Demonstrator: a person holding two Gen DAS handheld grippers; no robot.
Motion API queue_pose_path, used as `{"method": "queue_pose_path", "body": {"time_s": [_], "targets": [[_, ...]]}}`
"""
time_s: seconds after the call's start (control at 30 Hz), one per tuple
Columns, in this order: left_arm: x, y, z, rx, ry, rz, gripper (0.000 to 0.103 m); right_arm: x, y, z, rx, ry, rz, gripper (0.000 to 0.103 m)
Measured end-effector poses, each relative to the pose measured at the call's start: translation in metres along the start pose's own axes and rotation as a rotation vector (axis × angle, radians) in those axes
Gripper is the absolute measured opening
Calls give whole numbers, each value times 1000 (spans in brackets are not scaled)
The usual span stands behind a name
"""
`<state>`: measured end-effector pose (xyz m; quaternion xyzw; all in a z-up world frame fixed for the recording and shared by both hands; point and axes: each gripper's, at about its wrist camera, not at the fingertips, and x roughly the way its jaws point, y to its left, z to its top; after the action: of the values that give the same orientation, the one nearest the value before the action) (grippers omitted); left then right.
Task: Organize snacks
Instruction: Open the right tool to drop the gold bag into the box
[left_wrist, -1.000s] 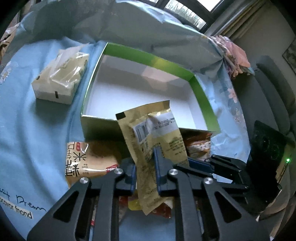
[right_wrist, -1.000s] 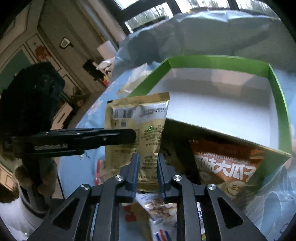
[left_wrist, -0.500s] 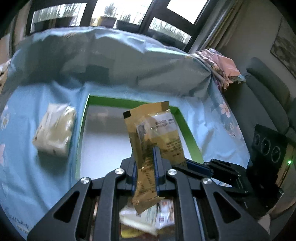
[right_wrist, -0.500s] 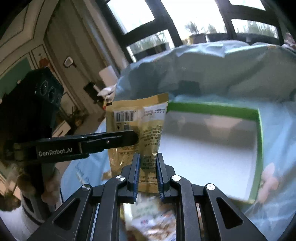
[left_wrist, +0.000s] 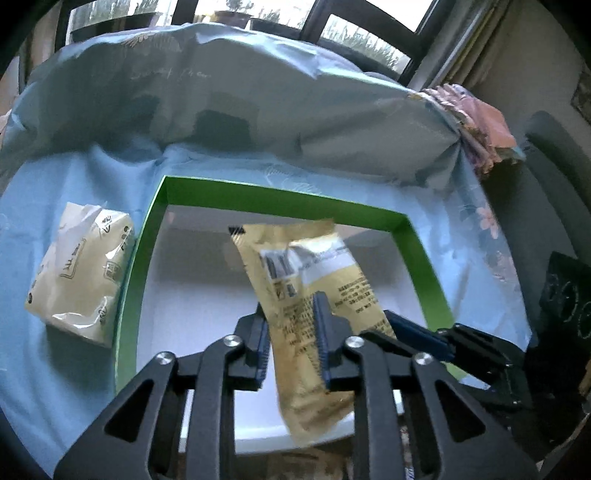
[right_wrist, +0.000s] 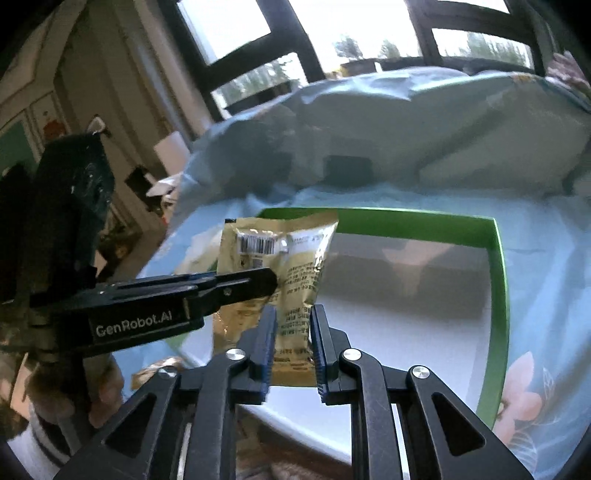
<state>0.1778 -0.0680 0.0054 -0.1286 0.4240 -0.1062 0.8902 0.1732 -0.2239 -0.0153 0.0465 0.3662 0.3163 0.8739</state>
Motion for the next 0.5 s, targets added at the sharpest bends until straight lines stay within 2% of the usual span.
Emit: {"method": "queue_pose_path", "body": {"time_s": [0.07, 0.1, 0.13, 0.2, 0.27, 0.33, 0.37, 0.5], "targets": [[1, 2, -1, -2, -2, 18, 47, 0, -4, 0, 7, -1, -28, 28], [1, 2, -2, -3, -6, 25, 61, -2, -5, 0, 12, -5, -37, 36], [-1, 2, -2, -3, -14, 34, 65, -4, -7, 0, 16, -10, -42, 44], [-6, 1, -2, 6, -29, 54, 65, -9, -8, 1, 15, -26, -58, 50], [-11, -1, -3, 26, -42, 95, 70, -13, -8, 1, 18, -36, -61, 53], [-16, -4, -4, 47, -59, 128, 80, -20, -7, 2, 16, -46, -61, 54], [-18, -5, -5, 53, -67, 139, 82, -22, -6, 3, 15, -49, -64, 54], [-30, -10, -9, 75, -91, 176, 83, -35, -5, 1, 28, -68, -63, 60]]}}
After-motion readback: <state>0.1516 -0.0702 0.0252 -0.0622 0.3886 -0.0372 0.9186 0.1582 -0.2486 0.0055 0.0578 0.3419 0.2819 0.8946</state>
